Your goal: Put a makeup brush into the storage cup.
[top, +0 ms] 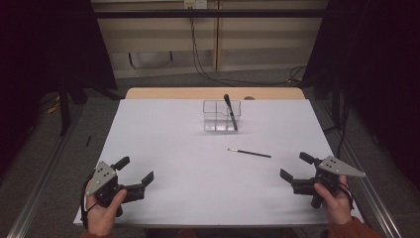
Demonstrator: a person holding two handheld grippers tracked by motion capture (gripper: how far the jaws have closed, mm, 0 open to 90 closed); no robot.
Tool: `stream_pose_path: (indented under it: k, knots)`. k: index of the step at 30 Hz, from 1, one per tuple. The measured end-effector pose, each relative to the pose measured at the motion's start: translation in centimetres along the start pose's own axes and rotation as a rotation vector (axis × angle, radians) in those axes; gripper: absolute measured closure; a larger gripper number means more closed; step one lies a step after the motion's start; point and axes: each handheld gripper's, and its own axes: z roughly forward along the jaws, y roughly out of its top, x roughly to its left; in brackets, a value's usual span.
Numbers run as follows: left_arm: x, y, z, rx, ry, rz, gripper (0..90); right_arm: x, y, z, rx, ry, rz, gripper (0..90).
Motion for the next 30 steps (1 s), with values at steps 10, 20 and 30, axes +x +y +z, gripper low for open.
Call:
stream_pose_path:
  k: [10,20,30]
  knots:
    - [0.2,-0.2,0.0,0.005,0.005,-0.012,3.1,0.1,0.0,0.5,0.007,0.012,0.0,0.0]
    - [0.2,-0.2,-0.1,0.011,0.019,-0.013,3.3,0.4,0.4,0.8,0.004,0.03,-0.012,0.0]
    - [0.1,-0.4,-0.3,0.018,0.016,-0.008,2.8,0.2,1.4,2.5,0.019,0.057,-0.019,0.0]
